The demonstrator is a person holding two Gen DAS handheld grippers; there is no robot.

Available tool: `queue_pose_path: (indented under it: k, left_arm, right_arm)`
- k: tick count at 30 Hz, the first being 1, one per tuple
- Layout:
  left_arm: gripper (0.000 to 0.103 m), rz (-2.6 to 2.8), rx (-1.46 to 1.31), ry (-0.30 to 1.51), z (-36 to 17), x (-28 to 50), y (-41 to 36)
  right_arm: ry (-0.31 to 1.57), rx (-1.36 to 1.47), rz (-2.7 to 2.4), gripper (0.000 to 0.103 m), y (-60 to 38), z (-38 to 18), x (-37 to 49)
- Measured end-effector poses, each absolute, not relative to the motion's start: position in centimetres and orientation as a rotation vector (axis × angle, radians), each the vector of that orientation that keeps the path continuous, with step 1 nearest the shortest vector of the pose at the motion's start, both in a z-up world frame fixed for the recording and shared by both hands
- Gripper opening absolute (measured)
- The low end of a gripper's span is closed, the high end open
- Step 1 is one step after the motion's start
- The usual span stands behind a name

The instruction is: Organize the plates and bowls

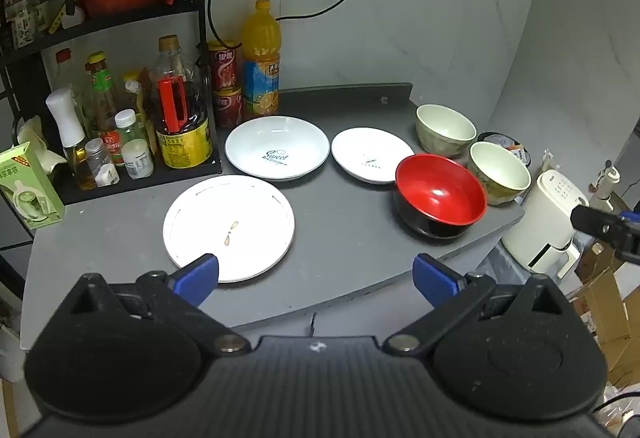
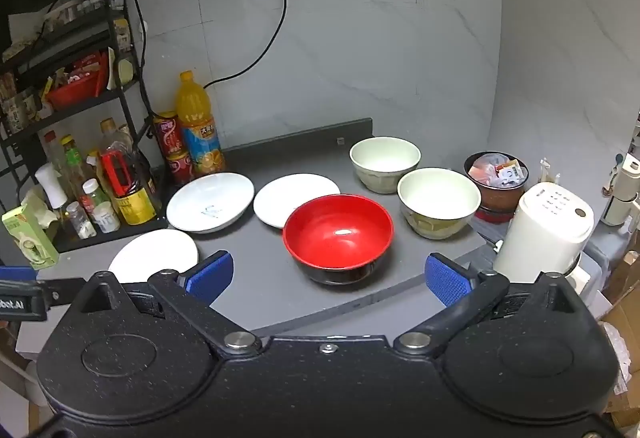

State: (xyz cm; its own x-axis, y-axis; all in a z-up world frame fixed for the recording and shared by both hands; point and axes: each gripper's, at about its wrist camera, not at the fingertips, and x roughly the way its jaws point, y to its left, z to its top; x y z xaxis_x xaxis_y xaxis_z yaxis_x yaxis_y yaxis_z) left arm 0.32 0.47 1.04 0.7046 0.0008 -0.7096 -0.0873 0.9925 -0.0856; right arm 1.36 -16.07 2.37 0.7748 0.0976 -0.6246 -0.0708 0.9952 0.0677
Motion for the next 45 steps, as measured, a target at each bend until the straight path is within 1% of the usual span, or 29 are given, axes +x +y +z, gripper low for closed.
queue_pose_path:
  k: [10,45]
  left_arm:
    - [0.102,0.072,-0.132,0.771,0.6,-0.7,0.4]
    - [0.102,0.104,-0.143,0.756,1.7,-2.1,-1.9]
  right_arm:
    - [0.682,0.057,0.121,0.103,-16.9,2.6,0.7]
    - [0.721,0.078,0.180,0.103,-19.3,2.3,0.0]
